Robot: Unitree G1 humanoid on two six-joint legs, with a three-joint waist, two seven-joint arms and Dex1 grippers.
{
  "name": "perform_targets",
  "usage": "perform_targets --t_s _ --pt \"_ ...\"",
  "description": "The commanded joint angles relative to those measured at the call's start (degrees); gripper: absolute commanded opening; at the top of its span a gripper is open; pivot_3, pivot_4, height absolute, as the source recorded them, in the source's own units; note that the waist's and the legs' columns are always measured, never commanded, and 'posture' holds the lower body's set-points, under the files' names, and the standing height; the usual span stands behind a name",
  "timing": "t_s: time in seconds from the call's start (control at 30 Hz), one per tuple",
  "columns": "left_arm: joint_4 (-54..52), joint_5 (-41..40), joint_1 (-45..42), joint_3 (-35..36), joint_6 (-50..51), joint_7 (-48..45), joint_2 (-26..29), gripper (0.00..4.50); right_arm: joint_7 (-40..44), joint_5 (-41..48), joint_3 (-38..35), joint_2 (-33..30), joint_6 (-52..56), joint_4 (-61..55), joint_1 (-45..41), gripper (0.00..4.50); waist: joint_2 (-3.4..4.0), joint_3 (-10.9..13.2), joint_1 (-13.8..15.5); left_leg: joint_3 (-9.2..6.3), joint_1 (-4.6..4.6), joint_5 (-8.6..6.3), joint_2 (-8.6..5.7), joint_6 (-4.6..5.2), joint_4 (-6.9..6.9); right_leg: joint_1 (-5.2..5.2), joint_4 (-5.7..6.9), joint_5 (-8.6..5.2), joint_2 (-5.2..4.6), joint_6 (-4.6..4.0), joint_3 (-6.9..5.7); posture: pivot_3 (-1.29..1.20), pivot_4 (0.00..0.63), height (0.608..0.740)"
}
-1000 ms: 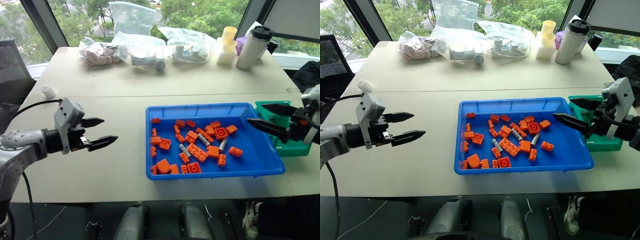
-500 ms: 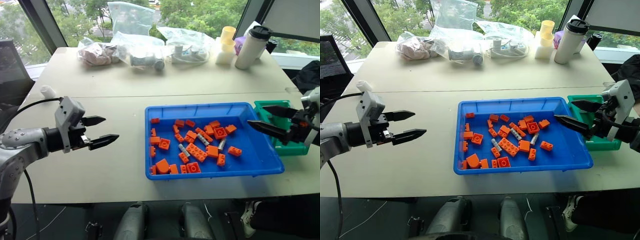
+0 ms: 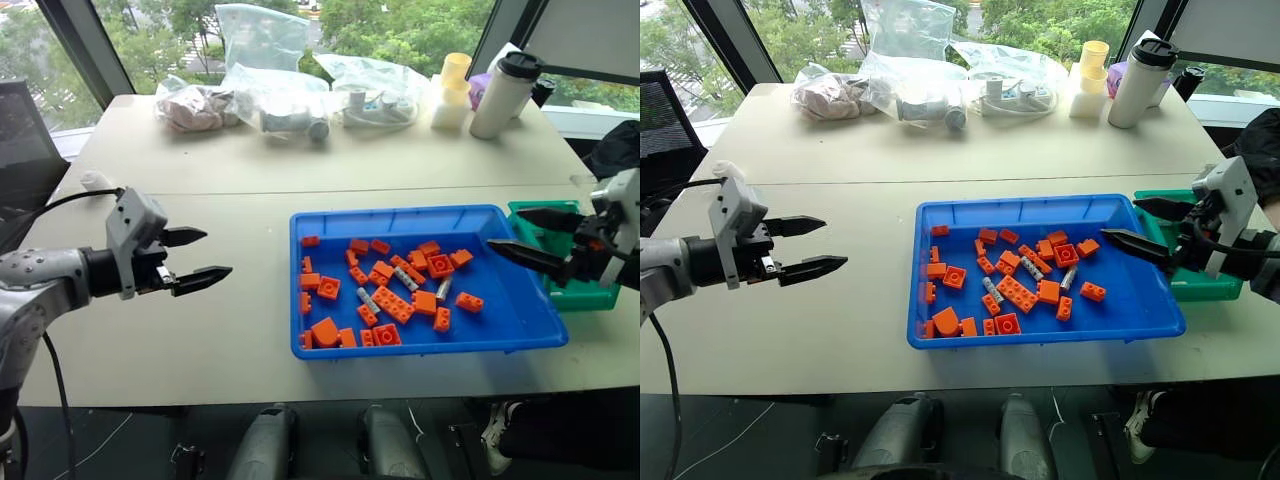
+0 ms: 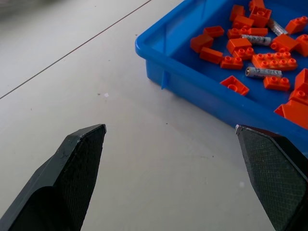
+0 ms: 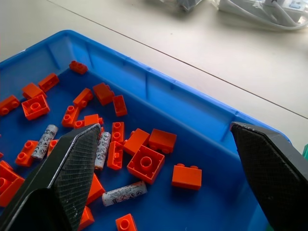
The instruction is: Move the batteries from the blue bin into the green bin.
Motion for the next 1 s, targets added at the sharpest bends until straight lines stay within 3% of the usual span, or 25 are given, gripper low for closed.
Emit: perform_targets --t_s 0.03,0.2,0.47,0.7,1.0 --pt "-1.0 0.0 -2.7 -1.7 -0.6 -4.4 3.8 4.5 3.8 -0.7 5.7 -2.9 -1.8 -3.5 -4.9 4.45 0.0 0.0 -0.3 0.0 0.0 0.01 0.0 -0.01 0.0 -0.01 0.02 0.0 0.0 0.0 0.0 0.0 0.15 0.74" --pt "-3.0 1.5 -6.5 -7.1 -2.6 -13.5 10.5 4.5 13.8 -5.4 20.4 -2.6 -7.7 -2.5 -16.7 4.45 0.02 0.0 -1.2 0.0 0.01 0.02 0.02 -0.03 0.0 -0.02 0.04 0.0 0.07 0.0 -0.05 0.0 0.15 0.74" --pt "-4.2 2.0 -12.5 -11.2 -4.0 -15.6 9.4 4.5 30.3 -19.7 42.5 7.4 -25.5 6.8 -28.8 4.45 -0.04 0.1 -1.3 0.02 -0.01 0.02 0.0 -0.02 0.03 -0.03 0.06 0.02 0.26 0.03 -0.12 0.0 0.15 0.74" --pt "-7.4 0.5 -11.0 -9.2 -2.3 -13.7 8.9 4.5 36.0 -27.7 48.2 13.2 -37.5 18.1 -33.1 4.45 -0.06 0.1 -1.3 0.02 -0.05 0.03 0.0 -0.03 0.08 -0.09 0.14 0.02 0.31 0.05 -0.11 0.0 0.15 0.74" --pt "-10.9 1.9 -7.3 -9.2 -2.4 -11.6 9.1 4.5 36.6 -35.2 51.2 22.6 -47.7 34.6 -38.9 4.45 -0.06 0.1 -1.5 0.01 0.01 0.15 0.03 -0.24 0.07 -0.21 0.45 0.01 0.38 0.04 -0.07 0.0 0.15 0.74"
